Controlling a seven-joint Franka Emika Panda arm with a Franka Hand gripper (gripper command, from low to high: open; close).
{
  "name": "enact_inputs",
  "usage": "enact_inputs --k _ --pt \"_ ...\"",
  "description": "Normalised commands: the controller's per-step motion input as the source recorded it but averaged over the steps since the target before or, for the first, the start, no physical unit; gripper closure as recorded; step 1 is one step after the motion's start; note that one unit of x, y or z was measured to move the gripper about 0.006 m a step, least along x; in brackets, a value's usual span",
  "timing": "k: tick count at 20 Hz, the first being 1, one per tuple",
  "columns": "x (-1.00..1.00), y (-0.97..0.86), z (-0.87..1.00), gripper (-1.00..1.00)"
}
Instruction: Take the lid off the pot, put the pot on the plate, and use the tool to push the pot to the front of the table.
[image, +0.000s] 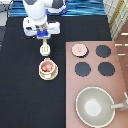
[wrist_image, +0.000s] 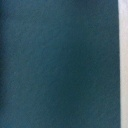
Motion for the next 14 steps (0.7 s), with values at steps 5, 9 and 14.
enact_inputs --k 5,9,14 --pt "-0.94 -0.06 -0.43 1.00" --pt "-0.61 -0.17 -0.58 1.00" --pt "0.22 -0.22 -0.42 1.00"
